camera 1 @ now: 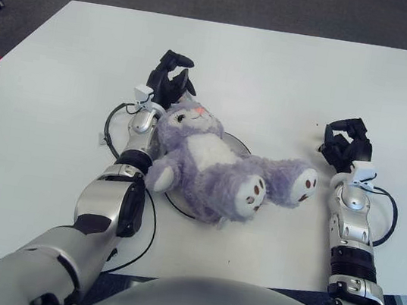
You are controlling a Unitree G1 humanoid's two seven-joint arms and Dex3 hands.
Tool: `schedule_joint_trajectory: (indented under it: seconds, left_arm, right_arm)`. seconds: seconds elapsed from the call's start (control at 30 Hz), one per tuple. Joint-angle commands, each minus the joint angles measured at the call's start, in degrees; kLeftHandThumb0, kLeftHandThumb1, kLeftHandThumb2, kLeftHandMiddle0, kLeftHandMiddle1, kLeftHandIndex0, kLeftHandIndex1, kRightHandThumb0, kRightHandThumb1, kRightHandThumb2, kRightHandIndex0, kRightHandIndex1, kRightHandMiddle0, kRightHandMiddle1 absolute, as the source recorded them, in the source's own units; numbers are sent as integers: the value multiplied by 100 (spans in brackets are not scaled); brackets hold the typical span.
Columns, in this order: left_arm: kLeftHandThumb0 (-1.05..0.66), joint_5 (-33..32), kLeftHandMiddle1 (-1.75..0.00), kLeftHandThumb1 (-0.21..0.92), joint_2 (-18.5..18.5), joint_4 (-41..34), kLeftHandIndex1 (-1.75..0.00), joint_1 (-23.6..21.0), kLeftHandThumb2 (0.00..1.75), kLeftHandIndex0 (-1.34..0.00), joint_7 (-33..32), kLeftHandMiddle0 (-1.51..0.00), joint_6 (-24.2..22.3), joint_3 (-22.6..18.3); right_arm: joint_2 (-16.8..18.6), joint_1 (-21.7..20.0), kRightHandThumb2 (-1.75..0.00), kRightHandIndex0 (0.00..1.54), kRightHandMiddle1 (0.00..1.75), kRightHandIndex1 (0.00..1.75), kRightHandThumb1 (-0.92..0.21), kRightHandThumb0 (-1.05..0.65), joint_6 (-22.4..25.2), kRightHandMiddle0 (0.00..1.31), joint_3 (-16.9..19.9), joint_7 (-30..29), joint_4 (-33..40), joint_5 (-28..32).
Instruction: Put the doll into the plate.
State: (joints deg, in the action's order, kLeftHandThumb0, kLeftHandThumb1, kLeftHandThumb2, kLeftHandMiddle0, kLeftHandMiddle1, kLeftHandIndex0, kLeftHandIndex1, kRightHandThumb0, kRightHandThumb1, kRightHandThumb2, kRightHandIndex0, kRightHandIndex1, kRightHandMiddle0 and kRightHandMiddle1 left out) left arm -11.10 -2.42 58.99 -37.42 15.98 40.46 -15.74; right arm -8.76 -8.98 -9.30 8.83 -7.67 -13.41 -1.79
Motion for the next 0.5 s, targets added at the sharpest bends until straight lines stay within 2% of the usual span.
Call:
schedule_joint_trajectory:
  seconds: [0.0,0.27,0.37,0.47]
  left_arm:
    - [-35,-195,-175,92,36,-67,-165,532,42,-30,13,-88,109,-132]
    - [-35,-242,-175,92,75,-303,-165,640,42,-30,-16,-88,54,-118]
    - [-35,-245,-175,92,287,-717,-165,808,42,-30,-403,-87,233,-179]
    - [-35,-210,-175,92,346,-966,-166,930,43,-30,-552,-87,275,-160]
  right_arm:
    - [85,123,-55,80,166,172,-83,-36,474,34,-216,153,186,-82]
    - [89,181,-56,80,166,172,-83,-36,743,34,-258,175,497,-94]
    - [118,203,-59,79,168,173,-81,-37,927,33,-346,210,904,-134]
    - [125,215,-62,79,169,174,-80,-37,1059,33,-357,223,1037,-133]
